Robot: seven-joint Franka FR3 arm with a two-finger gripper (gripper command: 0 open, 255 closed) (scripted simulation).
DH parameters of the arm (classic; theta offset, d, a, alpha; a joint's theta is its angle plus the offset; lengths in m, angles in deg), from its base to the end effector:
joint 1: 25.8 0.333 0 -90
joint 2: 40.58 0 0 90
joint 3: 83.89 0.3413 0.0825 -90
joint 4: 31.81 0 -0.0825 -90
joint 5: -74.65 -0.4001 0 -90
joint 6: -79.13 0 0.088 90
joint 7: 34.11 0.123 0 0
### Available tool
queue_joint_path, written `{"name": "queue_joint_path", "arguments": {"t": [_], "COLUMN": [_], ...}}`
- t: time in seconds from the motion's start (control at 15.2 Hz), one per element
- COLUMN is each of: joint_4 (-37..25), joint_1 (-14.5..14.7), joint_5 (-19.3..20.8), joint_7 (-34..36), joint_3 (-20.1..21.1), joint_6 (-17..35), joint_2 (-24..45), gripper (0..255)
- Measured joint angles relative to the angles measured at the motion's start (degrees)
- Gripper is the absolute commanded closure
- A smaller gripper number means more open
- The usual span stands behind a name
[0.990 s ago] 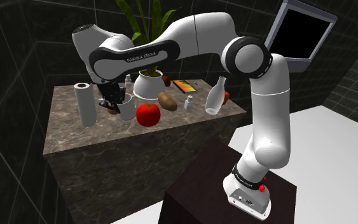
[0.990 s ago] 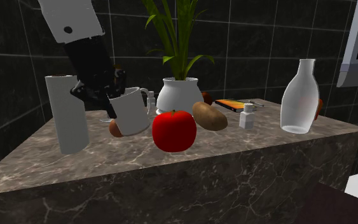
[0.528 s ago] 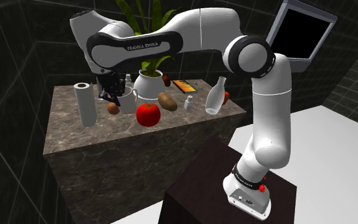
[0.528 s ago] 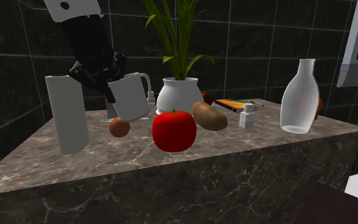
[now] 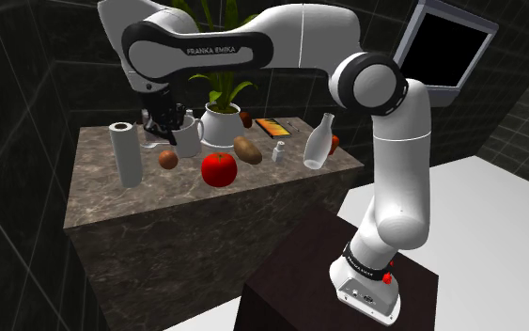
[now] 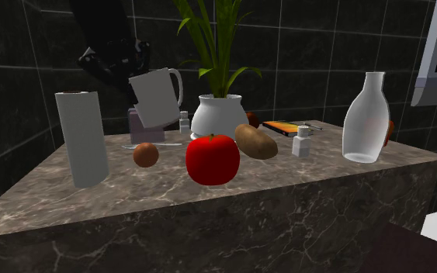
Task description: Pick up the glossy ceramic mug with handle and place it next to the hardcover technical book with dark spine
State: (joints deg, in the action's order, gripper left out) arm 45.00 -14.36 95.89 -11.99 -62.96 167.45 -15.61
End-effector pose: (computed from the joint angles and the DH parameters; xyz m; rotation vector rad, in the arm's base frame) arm 0.6225 0.2875 0.4837 2.8391 0.2720 -0.1221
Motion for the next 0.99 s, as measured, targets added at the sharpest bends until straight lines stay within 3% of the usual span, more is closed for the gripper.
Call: {"name": "queue_joint_path", "arguments": {"t": [0.59, 0.99], "joint_4": [-8.1, 3.4], "joint_1": [1.1, -5.0], "joint_5": [0.3, -1.7], "joint_7": [-1.8, -6.7], "joint_3": [0.0, -1.2], "joint_6": [-7.0, -2.1], "joint_2": [0.8, -7.5], "gripper": [255, 255]}}
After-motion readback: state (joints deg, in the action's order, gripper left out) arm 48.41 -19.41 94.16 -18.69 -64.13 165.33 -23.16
